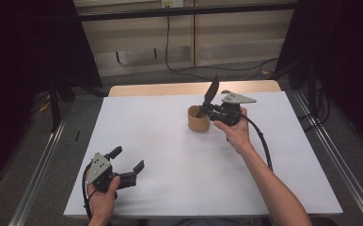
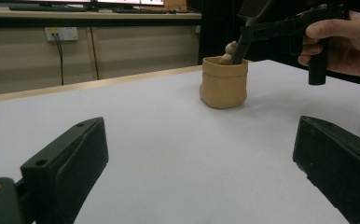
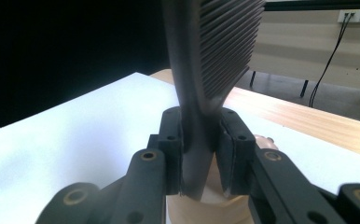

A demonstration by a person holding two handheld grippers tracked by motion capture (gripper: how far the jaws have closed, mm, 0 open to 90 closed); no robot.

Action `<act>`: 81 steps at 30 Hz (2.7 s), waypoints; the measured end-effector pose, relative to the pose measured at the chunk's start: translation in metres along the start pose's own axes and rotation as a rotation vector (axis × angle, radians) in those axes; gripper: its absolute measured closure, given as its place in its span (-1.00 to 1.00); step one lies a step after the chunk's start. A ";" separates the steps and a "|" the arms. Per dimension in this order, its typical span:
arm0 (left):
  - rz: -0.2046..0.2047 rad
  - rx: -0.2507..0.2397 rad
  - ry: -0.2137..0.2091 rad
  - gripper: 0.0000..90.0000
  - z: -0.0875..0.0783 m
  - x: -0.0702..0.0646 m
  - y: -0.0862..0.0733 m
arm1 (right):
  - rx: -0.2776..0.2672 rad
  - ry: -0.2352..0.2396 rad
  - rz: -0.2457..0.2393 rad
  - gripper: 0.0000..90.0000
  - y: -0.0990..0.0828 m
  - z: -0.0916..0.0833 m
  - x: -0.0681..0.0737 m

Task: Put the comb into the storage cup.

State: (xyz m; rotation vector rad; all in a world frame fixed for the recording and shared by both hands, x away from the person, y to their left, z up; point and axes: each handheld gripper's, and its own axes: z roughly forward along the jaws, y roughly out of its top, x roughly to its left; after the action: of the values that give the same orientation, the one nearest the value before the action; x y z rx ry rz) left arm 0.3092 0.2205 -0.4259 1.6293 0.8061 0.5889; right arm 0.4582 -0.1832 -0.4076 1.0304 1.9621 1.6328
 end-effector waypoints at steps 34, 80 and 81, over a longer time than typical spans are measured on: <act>-0.002 0.051 -0.007 -0.93 0.008 0.001 -0.005 | 0.028 -0.032 -0.028 0.61 -0.018 0.011 0.001; -0.041 0.003 0.028 -0.92 0.004 0.005 -0.004 | 0.001 -0.134 0.017 -0.96 -0.022 -0.021 0.000; -0.038 0.003 0.030 -0.92 0.004 0.006 -0.004 | -0.005 -0.136 0.021 -0.98 -0.022 -0.022 0.000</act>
State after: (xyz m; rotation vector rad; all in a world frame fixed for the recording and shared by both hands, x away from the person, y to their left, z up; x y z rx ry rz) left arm 0.3149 0.2229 -0.4312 1.6077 0.8584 0.5864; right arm 0.4372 -0.1992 -0.4229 1.1330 1.8638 1.5345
